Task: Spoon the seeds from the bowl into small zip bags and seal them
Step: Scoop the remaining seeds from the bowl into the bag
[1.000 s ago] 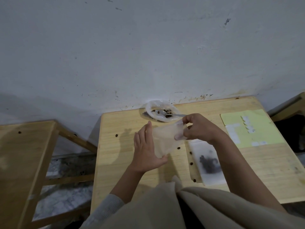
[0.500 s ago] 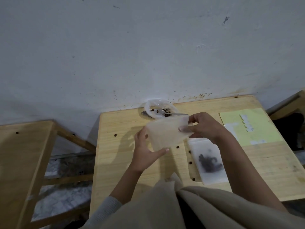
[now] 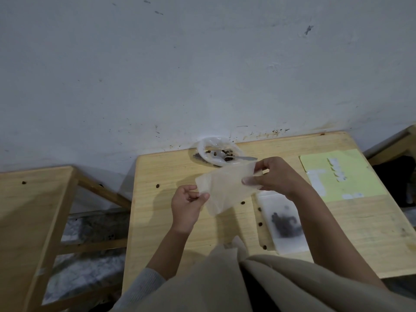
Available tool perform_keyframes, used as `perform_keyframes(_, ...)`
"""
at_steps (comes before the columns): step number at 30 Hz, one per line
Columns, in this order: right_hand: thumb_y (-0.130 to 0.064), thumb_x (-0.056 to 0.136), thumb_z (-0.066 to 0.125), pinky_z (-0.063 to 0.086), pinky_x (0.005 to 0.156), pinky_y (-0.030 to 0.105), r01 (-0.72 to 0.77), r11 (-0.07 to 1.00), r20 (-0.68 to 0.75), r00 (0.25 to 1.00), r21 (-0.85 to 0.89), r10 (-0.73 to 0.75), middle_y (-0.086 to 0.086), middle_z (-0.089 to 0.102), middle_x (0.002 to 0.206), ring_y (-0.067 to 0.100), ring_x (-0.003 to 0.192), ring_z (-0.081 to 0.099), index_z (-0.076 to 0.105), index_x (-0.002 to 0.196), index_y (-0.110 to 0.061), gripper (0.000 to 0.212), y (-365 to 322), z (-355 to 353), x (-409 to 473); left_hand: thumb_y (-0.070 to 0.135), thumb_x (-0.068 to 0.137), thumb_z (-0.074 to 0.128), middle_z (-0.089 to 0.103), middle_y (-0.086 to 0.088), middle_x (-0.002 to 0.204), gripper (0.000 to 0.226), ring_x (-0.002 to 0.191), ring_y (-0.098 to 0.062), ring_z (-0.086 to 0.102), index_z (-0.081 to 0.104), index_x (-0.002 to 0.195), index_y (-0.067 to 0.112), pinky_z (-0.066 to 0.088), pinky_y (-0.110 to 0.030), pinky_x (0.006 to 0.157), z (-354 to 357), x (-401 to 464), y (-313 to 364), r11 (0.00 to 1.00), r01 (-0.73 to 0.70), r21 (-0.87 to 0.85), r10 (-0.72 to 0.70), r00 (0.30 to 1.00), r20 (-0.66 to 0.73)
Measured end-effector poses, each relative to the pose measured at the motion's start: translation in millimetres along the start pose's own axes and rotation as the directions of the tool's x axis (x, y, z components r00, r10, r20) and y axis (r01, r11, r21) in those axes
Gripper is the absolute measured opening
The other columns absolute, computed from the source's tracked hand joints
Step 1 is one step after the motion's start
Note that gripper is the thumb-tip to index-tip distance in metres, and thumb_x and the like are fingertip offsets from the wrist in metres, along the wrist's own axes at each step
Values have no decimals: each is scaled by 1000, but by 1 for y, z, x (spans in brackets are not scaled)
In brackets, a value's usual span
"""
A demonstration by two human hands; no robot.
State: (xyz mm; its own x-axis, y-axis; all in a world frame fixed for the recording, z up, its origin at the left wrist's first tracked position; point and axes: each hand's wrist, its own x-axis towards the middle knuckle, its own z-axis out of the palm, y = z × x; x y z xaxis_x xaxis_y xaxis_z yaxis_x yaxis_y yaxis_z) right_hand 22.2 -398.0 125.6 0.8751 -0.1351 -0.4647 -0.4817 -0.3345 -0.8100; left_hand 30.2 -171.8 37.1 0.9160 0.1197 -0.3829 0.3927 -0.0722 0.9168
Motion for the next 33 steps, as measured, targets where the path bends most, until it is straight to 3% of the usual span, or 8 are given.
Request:
perform_keyframes(5,-33,48,92,58,78,45,-9,999,-37,999,-42,7,14,68,99,28,83,70,66,94,-9,58,1,9,2,-1,75,76,62,-5,76,24,70,-15,60,58,83,13,52,-27,66,2,6,-3,996,87,11,-86,995,-48)
perform_keyframes(9,-36,52,91,50,66,29,2,987,-28,1000,-158,-7,1,62,98,16,83,61,60,94,-14,57,-4,13,2,-7,81,66,65,-14,89,20,76,-18,64,57,86,9,55,-30,68,2,12,-14,966,250,-69,-249,968,19)
perform_keyframes(13,-34,63,87,40,73,23,32,956,0,999,-291,-33,-4,53,107,12,92,53,58,113,-11,62,-9,24,1,-2,79,67,51,-8,126,57,108,-15,53,46,130,10,47,-31,94,6,5,-11,976,24,219,-23,1000,-4)
perform_keyframes(17,-33,69,83,44,62,18,21,954,21,1000,-299,-15,-1,53,117,12,95,53,54,120,-8,63,-9,36,4,41,56,87,6,13,147,128,134,-9,12,1,149,22,18,-34,111,15,-10,9,758,-417,502,221,888,404)
perform_keyframes(19,-32,71,81,49,66,23,19,960,30,999,-280,-12,-2,53,113,14,91,57,55,116,-11,56,-10,42,6,58,51,84,5,13,150,135,137,-9,9,0,149,20,14,-40,114,23,-18,15,644,-541,541,317,833,454)
perform_keyframes(22,-30,76,77,46,72,25,56,966,-4,998,-253,-59,-2,58,111,13,90,56,58,106,-15,39,-6,50,11,47,60,83,27,0,147,109,131,-8,20,22,145,16,26,-47,112,34,-19,14,624,-575,529,438,818,372)
perform_keyframes(27,-21,84,69,58,71,38,36,978,-130,991,203,-10,5,67,91,20,78,67,65,80,-16,9,9,51,25,54,59,68,45,4,132,90,118,-11,38,38,136,18,39,-40,99,29,-3,6,663,-510,548,449,857,254)
perform_keyframes(33,-13,88,65,57,72,31,-163,568,-183,844,807,503,10,61,90,20,79,65,52,122,3,39,43,46,65,63,55,73,33,11,134,100,119,-4,33,37,141,24,35,-29,102,25,16,9,713,-427,557,317,904,287)
